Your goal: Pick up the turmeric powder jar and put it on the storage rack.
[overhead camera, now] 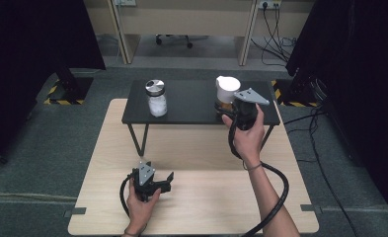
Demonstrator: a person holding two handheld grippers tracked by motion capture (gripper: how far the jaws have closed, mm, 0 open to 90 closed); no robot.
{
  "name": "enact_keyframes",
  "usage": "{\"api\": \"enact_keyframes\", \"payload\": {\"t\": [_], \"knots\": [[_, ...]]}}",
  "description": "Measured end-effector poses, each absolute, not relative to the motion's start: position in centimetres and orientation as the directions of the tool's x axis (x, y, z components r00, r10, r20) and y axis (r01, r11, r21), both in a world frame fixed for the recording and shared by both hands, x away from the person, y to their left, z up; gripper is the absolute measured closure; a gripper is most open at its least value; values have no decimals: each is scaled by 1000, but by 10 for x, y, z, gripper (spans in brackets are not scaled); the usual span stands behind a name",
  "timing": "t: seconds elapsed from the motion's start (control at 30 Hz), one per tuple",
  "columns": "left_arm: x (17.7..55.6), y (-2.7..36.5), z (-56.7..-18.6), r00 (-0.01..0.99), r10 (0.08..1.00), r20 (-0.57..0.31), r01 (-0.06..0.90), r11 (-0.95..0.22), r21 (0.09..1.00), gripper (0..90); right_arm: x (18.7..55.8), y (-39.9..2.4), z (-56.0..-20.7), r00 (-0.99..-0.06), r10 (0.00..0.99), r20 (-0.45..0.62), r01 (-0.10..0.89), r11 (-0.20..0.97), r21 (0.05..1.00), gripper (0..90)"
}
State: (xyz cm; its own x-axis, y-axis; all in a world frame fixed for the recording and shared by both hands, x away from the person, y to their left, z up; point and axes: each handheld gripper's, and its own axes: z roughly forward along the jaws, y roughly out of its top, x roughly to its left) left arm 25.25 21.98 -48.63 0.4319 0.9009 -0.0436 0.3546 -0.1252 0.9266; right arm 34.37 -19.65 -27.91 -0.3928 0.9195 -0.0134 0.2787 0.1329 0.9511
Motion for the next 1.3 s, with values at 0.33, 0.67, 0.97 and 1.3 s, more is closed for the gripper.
{"api": "enact_keyframes", "payload": {"t": [0.33,0.67,0.97,1.3], "knots": [[252,220,-487,431,901,-46,354,-122,927,21,344,-197,-281,-390,921,-6,274,123,954,305],[252,220,-486,431,901,-44,354,-124,927,21,344,-198,-282,-393,920,-5,274,122,954,305],[252,219,-486,431,901,-44,354,-124,927,21,344,-198,-282,-393,919,-6,272,123,954,304],[253,219,-486,431,901,-45,354,-123,927,21,343,-197,-283,-392,920,-14,265,128,956,298]]}}
